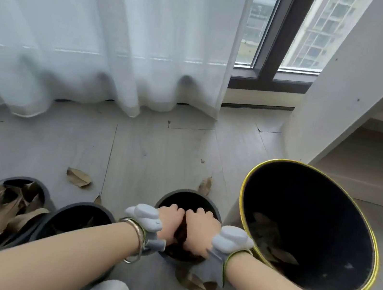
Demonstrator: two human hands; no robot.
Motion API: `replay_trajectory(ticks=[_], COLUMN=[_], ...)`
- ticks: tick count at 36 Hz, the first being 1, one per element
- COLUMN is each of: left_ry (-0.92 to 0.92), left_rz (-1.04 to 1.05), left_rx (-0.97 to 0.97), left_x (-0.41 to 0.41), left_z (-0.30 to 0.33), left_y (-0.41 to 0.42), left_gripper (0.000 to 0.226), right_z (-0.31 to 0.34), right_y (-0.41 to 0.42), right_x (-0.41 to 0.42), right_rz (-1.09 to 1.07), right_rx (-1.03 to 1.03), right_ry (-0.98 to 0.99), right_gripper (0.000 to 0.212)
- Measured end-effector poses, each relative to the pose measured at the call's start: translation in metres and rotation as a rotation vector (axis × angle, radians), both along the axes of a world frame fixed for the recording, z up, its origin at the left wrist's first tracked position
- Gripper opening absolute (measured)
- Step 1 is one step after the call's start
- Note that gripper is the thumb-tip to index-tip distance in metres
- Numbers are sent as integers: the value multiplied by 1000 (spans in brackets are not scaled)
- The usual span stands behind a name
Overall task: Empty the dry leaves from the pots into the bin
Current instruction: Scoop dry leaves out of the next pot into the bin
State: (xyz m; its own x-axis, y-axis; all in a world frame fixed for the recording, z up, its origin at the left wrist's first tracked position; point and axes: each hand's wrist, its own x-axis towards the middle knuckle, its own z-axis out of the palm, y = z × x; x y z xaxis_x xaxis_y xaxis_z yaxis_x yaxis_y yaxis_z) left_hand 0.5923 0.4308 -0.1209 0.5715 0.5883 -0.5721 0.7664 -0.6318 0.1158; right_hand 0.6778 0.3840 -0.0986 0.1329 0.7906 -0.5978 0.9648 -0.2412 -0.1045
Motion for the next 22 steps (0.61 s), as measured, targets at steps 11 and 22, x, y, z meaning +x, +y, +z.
replay_trajectory(ticks=[11,22], left_ry=[90,64], left_rz=[-3,16], left_rx=[72,82], left_x=[11,16], left_z=[-41,-46], left_y=[0,8], left_gripper=[49,28], right_z=[-41,-51], right_y=[0,1], right_x=[-3,3], right_rz=[-24,-97], right_rx=[-61,83], right_ry=[-49,49], right_gripper=[60,42])
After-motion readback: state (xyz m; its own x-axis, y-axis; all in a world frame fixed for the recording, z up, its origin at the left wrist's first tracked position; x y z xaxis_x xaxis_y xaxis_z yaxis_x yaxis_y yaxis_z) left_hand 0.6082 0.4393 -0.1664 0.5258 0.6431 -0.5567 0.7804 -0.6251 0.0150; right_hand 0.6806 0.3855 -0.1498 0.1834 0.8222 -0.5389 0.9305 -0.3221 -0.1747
